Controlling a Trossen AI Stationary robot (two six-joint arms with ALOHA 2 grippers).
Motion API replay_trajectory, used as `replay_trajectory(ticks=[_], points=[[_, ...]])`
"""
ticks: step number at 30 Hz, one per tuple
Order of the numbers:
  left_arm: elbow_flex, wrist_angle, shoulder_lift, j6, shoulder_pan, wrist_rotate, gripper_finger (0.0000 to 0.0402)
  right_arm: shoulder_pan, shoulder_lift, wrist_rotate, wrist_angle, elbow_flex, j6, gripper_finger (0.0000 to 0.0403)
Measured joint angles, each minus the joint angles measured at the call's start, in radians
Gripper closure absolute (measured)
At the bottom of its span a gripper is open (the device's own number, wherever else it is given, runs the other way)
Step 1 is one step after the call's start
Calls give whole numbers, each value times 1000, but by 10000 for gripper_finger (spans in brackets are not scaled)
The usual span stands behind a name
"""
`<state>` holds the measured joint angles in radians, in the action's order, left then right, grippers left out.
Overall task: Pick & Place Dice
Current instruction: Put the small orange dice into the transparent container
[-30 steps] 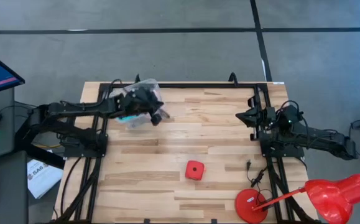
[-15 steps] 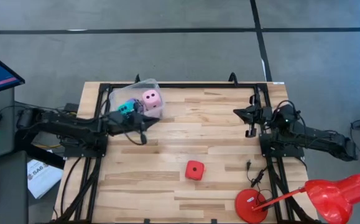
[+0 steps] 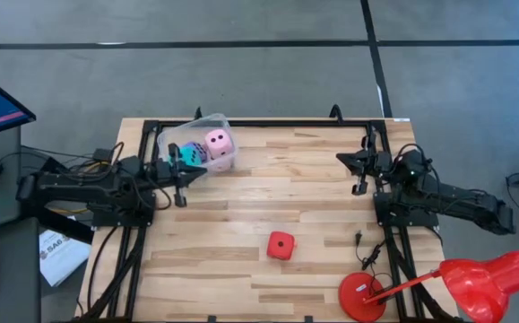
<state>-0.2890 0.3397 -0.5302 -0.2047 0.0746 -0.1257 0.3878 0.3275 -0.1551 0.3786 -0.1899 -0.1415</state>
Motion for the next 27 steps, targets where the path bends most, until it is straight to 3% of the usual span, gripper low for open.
replay_trajectory(ticks=[8, 12, 18, 27], points=[[57, -14, 77, 2, -2, 1, 396, -22, 38, 6, 74, 0, 107, 403], [58, -19, 77, 3, -2, 1, 396, -53, 103, 102, 66, -45, 124, 403], [58, -19, 78, 3, -2, 1, 396, -111, 267, 162, -135, -196, 139, 403], [57, -19, 77, 3, -2, 1, 396, -175, 505, 179, -438, -423, 342, 403]])
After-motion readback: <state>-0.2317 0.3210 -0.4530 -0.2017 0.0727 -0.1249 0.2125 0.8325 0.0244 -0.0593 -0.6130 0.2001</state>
